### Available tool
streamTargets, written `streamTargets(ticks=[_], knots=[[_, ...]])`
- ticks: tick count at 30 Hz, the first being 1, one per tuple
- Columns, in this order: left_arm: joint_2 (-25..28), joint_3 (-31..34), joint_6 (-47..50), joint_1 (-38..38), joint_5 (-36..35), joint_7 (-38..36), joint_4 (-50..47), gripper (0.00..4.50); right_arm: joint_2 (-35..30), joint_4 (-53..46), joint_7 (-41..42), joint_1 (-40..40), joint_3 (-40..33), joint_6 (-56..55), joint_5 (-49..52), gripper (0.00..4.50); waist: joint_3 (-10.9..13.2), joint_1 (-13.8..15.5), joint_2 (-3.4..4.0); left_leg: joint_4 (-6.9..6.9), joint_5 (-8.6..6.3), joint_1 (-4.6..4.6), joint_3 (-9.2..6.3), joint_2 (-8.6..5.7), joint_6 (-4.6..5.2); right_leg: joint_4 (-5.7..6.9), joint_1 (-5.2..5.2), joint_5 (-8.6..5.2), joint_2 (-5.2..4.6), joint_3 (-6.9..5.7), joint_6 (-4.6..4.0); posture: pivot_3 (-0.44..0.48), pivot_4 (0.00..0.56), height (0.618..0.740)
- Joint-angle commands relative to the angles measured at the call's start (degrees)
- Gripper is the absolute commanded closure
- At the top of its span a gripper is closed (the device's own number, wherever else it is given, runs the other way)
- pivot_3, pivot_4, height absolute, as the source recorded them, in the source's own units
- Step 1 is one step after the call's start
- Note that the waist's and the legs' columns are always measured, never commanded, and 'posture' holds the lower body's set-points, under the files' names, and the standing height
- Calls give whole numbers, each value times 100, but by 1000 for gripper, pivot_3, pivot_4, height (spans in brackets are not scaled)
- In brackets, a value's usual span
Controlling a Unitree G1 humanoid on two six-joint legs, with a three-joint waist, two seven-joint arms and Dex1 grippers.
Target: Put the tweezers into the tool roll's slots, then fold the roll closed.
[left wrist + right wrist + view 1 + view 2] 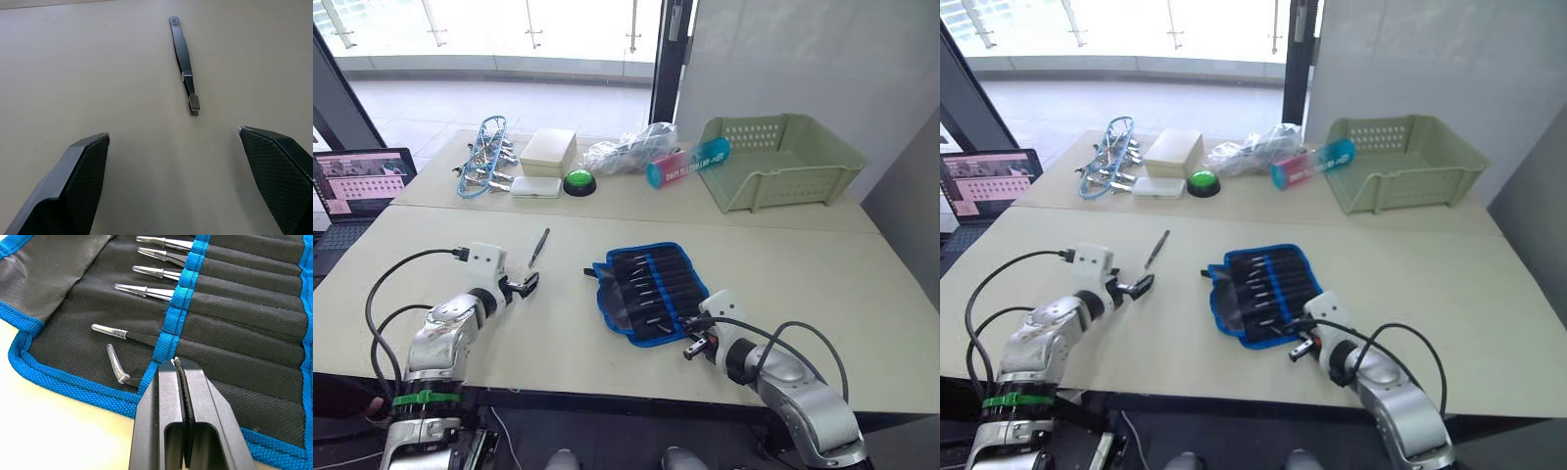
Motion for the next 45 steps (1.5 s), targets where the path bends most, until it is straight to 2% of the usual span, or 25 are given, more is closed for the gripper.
streamTargets(ticks=[1, 4, 8, 11, 22, 25, 28, 34, 38, 42, 44, 45], knots=[[-22, -321, -323, -450, 282, -103, 825, 18, 50, 218, -122, 45, 82, 414, -23, 4500, -1, 13, 2, 2, 0, -2, 0, -1, 0, 1, 1, 0, -1, 0, 0, 0, 150, 740], [-96, -436, -632, -890, 530, 57, 1679, 18, 74, 152, -179, 26, 69, 453, -16, 4500, -3, 22, 6, 6, 0, 11, 0, -2, 0, 0, 18, 0, -2, -1, 1, 0, 150, 740], [-368, -626, -1066, -1328, 624, -178, 2639, 18, 63, 72, -218, 121, 108, 298, -54, 4500, -14, 46, 23, 5, 0, 27, 0, -3, 0, -5, 42, -2, -3, -2, 4, 0, 150, 740], [-504, -663, -1317, -1509, 702, -243, 3099, 739, 55, 31, -221, 137, 136, 327, -42, 4500, -24, 66, 36, 6, 0, 33, 0, -6, 0, -11, 54, -3, -5, -2, 6, 0, 150, 740], [-503, -433, -1710, -1722, 703, -203, 3588, 4437, 59, 129, -206, 24, 160, 222, -94, 4500, -31, 56, 45, 4, 0, 35, 0, -7, 0, -13, 56, -5, -5, -1, 11, 0, 150, 740], [-399, -390, -1812, -1866, 723, -250, 3662, 4476, 52, 222, -191, -64, 133, 209, -96, 4500, -31, 50, 45, 4, 0, 38, 0, -7, 0, -11, 56, -7, -5, -2, 14, 0, 150, 740], [-272, -408, -1958, -1909, 734, -387, 3320, 4476, 31, 251, -159, -67, 146, 224, -85, 4500, -30, 27, 45, 4, 0, 40, 0, -7, 0, -6, 56, -18, -4, -1, 35, 0, 150, 740], [-246, -354, -1678, -1586, 324, -826, 1391, 4476, -14, 236, -122, 30, 154, 255, -77, 4500, -15, -1, 19, 1, 0, 5, -2, -4, -1, -10, 25, -3, -3, -1, 9, 0, 150, 740], [-134, -561, -48, -1218, -814, -1721, -880, 4476, -8, 236, -94, 64, 213, 268, -76, 4500, -13, -2, 17, -2, 0, -3, -2, -3, -1, -13, 17, -3, -3, 0, 8, 0, 150, 740], [100, -792, 816, -1007, -1189, -2036, -1704, 4476, -10, 232, -79, 45, 225, 278, -70, 4500, -12, -31, 28, -2, 0, 4, -1, -3, -1, -11, 21, -4, -2, 3, 9, 0, 150, 740], [577, -1460, 1602, -788, -1594, -2879, -2415, 4476, -65, 232, -45, 81, 240, 270, -80, 4500, -9, -67, 29, -2, 0, 6, -1, -3, 0, -11, 21, -4, -1, 3, 9, 0, 150, 740], [765, -1746, 1797, -715, -1555, -3051, -2591, 4476, -69, 232, -41, 108, 249, 262, -82, 4500, -5, -83, 33, -3, 0, 5, -2, -2, 0, -12, 20, -5, 0, 3, 9, 0, 150, 740]])
